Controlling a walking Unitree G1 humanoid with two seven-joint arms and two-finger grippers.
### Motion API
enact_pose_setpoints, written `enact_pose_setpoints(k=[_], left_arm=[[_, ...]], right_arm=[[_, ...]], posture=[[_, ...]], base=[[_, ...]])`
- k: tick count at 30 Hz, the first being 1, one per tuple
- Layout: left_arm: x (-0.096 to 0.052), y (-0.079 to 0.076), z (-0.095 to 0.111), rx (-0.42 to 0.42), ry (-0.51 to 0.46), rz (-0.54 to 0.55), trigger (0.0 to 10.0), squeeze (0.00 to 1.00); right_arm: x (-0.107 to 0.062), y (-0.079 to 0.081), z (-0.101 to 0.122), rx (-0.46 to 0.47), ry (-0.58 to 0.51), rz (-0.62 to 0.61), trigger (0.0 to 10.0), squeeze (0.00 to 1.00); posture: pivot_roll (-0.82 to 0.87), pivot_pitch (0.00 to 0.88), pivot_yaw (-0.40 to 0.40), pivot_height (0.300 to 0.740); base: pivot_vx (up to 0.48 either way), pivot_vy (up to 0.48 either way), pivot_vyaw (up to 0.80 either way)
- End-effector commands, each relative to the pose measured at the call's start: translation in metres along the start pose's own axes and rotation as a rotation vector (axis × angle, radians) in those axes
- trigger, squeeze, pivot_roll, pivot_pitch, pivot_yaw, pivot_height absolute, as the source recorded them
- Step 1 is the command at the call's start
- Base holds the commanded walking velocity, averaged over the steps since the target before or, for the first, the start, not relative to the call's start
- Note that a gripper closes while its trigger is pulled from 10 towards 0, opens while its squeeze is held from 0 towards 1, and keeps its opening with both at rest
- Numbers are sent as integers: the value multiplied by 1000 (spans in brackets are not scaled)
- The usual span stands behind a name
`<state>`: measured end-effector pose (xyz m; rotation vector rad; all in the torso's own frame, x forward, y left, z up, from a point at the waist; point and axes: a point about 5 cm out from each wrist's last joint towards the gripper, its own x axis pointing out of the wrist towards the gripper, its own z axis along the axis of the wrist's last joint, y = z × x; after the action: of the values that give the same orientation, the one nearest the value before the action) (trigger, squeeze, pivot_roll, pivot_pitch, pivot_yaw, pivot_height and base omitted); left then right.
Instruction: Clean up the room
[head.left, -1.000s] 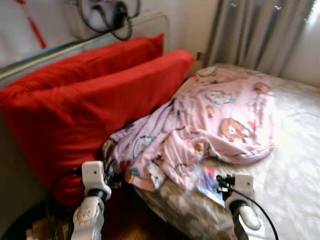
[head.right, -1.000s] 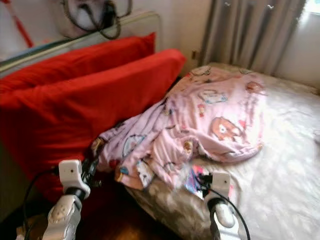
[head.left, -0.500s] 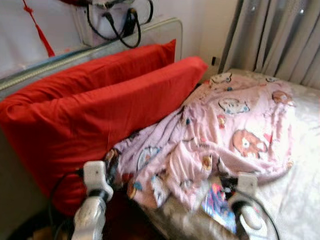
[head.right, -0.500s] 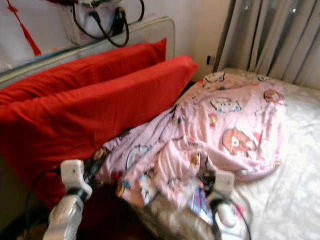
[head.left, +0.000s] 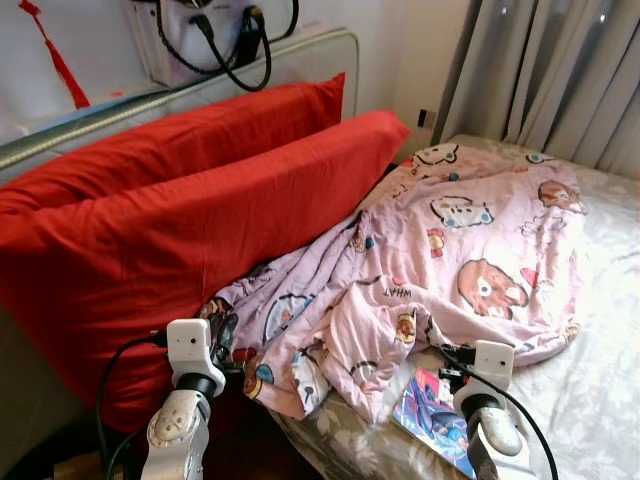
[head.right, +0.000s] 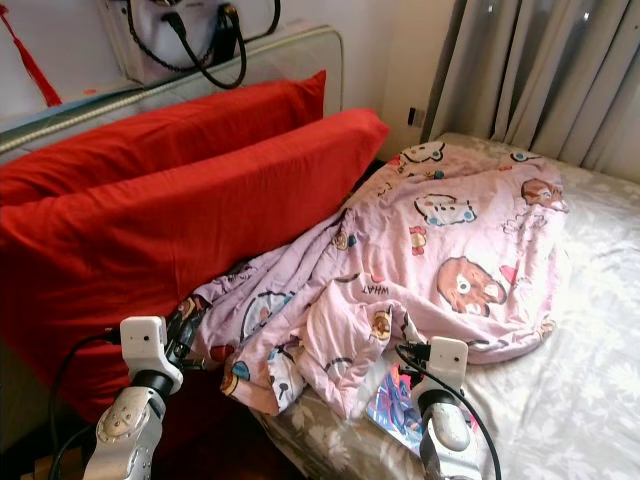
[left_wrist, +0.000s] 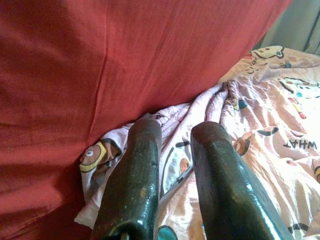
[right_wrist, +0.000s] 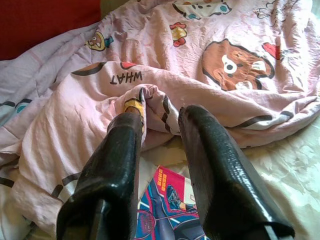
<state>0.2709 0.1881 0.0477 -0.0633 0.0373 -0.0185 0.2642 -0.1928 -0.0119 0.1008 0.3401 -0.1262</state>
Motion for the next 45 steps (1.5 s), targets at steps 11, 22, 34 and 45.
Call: enact_pose_setpoints(k=[11,22,34,45], left_arm=[[-3,3,4,28,-13,6,10000,0],[-2,3,5,32,-15,6,10000,0],[-1,3,6,35,-12,6,10000,0],[-2,1,4,24,1,-2,10000,0]], right_arm=[[0,4,-3,-14,24,1,10000,0],[1,6,-2,-14,13,17,10000,0],[-2,14,-7,-10,31,54,10000,0],[-2,15,-8,-10,43,68,10000,0]], posture=[[48,0,10,645],[48,0,10,641],[48,0,10,641],[46,0,10,641]], base=[[0,0,0],[0,0,0],[0,0,0],[0,0,0]])
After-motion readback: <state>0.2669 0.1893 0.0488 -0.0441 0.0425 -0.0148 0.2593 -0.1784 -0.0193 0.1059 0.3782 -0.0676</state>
